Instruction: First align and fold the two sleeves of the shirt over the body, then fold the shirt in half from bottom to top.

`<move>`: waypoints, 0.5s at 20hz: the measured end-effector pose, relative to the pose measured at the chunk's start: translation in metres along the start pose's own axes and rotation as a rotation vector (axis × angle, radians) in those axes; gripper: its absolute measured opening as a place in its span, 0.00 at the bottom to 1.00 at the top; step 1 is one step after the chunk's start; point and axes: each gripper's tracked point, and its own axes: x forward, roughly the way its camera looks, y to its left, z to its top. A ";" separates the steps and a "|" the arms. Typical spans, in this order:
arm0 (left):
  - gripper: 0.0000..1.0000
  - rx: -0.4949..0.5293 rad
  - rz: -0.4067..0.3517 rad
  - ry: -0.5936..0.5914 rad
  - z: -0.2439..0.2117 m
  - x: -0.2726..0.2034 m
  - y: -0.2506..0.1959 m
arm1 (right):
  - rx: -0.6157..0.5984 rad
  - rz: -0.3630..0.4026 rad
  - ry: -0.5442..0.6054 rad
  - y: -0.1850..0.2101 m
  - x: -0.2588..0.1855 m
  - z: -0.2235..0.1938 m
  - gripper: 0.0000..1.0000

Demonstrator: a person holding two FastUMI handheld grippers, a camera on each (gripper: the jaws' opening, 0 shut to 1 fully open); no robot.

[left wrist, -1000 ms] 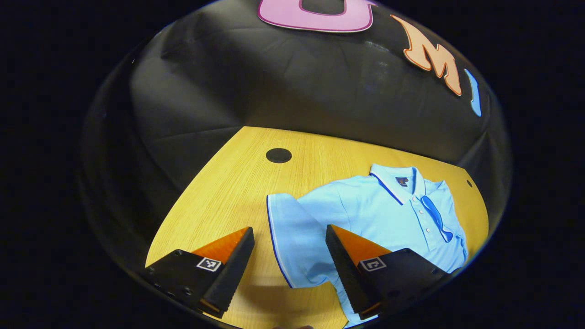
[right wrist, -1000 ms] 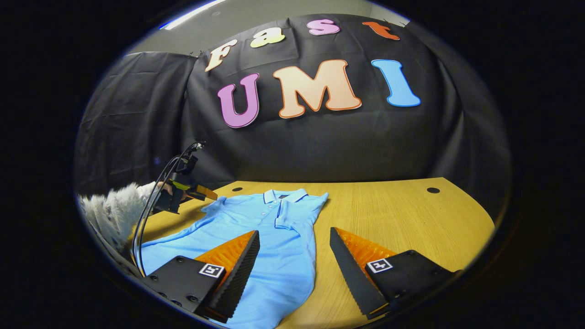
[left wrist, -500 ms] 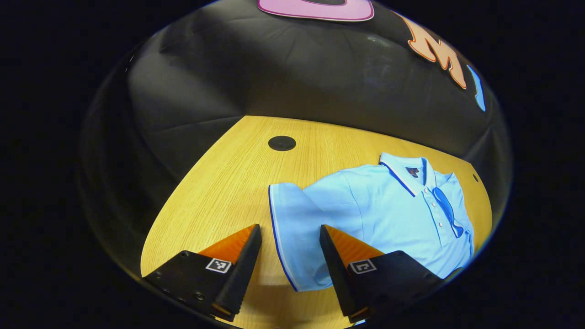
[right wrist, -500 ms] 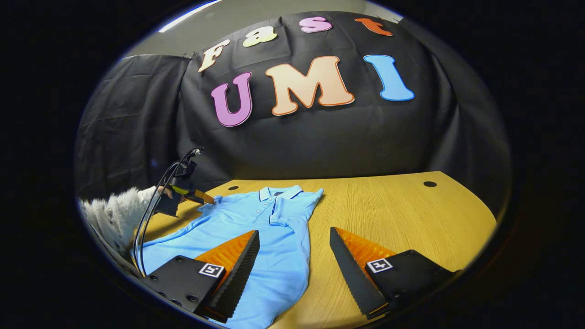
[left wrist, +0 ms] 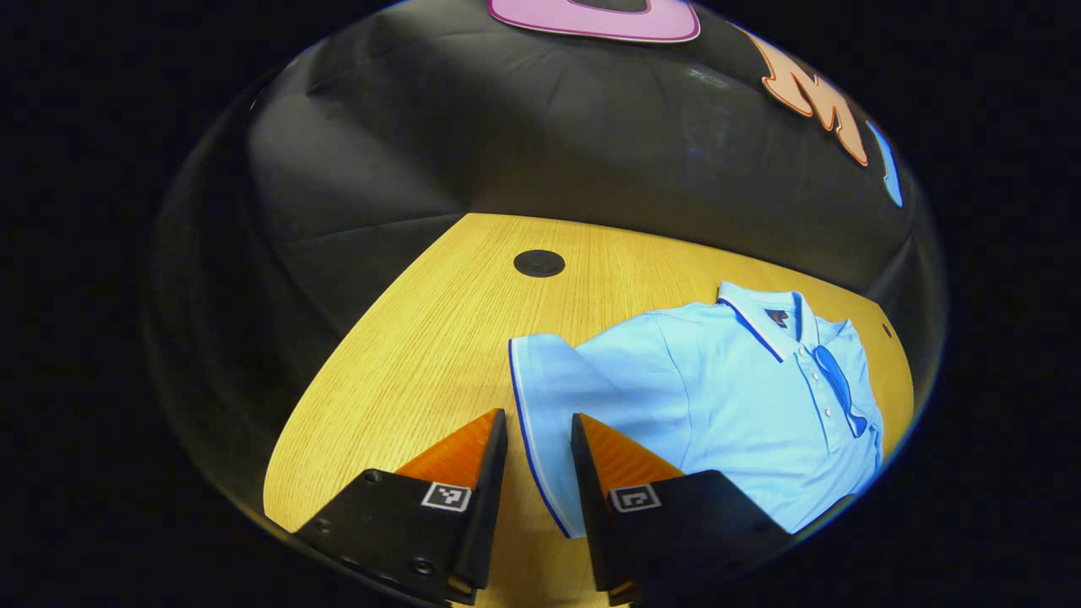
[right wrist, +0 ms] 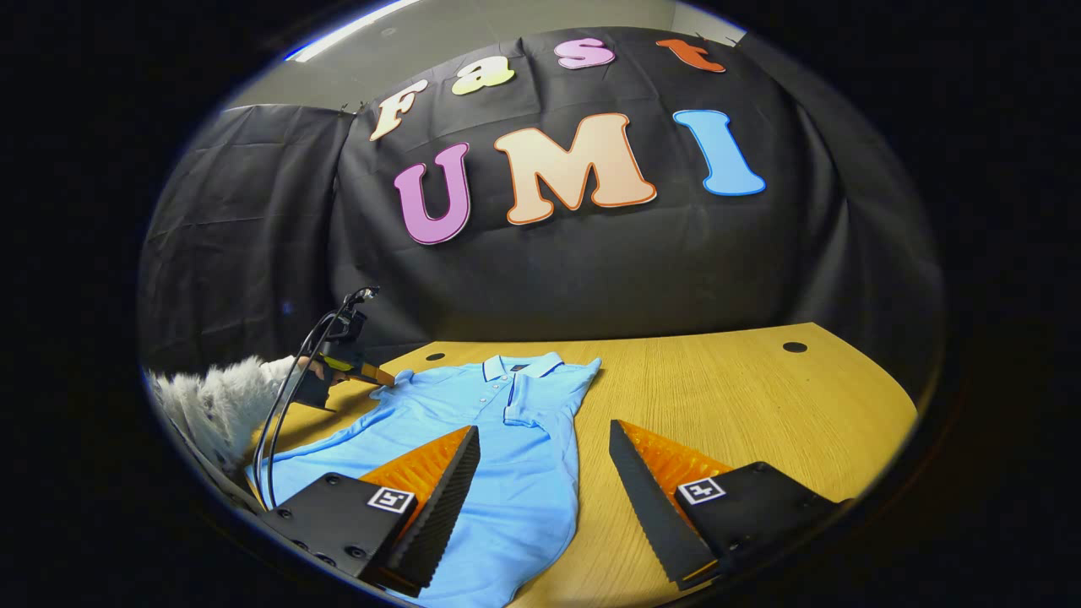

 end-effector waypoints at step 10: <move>0.00 -0.034 -0.034 -0.022 0.004 -0.002 -0.009 | -0.012 -0.008 0.006 -0.003 -0.003 -0.001 0.97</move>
